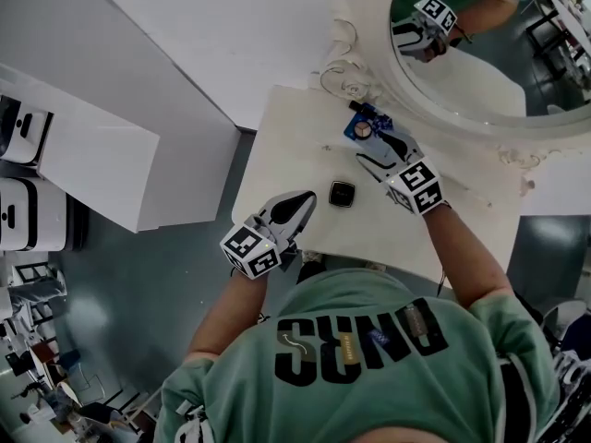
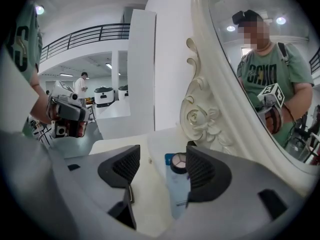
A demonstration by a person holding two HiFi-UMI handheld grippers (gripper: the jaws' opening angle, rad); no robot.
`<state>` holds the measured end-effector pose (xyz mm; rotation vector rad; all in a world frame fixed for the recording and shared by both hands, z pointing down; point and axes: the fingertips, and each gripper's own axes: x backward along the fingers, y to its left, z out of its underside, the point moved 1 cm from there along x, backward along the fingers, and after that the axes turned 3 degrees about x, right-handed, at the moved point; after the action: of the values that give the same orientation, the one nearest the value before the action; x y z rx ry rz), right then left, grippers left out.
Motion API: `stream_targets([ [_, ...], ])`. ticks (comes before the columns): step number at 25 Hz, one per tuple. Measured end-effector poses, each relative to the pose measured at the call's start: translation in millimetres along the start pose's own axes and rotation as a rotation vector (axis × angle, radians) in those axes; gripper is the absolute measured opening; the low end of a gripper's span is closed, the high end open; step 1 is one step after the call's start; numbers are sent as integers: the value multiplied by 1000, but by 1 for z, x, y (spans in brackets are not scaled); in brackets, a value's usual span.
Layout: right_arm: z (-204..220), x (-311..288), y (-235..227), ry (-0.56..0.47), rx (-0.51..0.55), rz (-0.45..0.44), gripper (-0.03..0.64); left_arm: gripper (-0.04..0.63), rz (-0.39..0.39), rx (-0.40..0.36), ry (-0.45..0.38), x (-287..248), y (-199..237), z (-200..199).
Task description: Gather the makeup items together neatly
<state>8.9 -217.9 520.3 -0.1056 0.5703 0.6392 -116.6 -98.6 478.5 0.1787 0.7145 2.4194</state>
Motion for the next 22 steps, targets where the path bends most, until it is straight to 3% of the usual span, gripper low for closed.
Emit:
stream_targets([
  [7, 4, -40, -33, 81, -38, 22, 258, 11, -11, 16, 14, -10, 28, -3],
  [22, 44, -75, -39, 231, -46, 20, 224, 9, 12, 57, 48, -35, 58, -3],
])
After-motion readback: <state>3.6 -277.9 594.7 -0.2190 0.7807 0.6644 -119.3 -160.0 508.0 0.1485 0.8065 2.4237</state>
